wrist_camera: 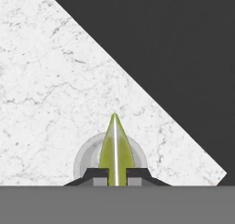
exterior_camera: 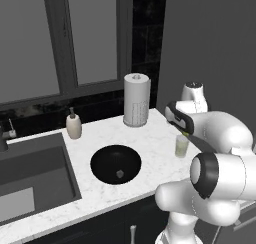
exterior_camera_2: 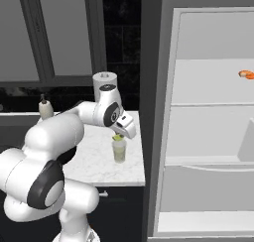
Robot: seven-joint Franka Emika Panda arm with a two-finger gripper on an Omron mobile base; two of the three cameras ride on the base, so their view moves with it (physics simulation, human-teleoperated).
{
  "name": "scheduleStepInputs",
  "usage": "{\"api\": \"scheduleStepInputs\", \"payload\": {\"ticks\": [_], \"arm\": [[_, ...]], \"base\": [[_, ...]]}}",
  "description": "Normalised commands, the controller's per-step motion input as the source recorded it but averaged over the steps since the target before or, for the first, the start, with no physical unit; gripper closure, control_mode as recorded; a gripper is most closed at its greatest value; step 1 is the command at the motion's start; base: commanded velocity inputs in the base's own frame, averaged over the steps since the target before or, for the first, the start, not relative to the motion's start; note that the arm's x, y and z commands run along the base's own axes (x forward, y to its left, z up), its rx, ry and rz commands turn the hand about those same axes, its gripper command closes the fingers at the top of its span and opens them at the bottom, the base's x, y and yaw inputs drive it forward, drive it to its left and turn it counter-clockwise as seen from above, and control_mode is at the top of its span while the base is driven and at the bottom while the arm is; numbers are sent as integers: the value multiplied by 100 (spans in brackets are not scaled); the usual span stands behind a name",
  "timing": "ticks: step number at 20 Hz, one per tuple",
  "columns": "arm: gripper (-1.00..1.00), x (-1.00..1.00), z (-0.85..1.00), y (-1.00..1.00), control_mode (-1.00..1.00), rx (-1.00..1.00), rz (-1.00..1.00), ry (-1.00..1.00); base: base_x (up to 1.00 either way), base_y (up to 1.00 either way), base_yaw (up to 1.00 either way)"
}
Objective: Grab a lemon wedge from the fridge and one ice cube from the ice bowl, and put them in the glass of lemonade.
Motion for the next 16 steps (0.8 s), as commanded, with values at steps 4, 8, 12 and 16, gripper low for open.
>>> {"api": "scheduleStepInputs", "payload": {"ticks": [4,8,12,16], "arm": [[-100,0,0,0,-100,0,0,0],[-100,0,0,0,-100,0,0,0],[-100,-8,0,0,-100,0,0,0],[-100,-38,2,0,-100,1,0,0]], "base": [[0,0,0],[0,0,0],[0,0,0],[0,0,0]]}}
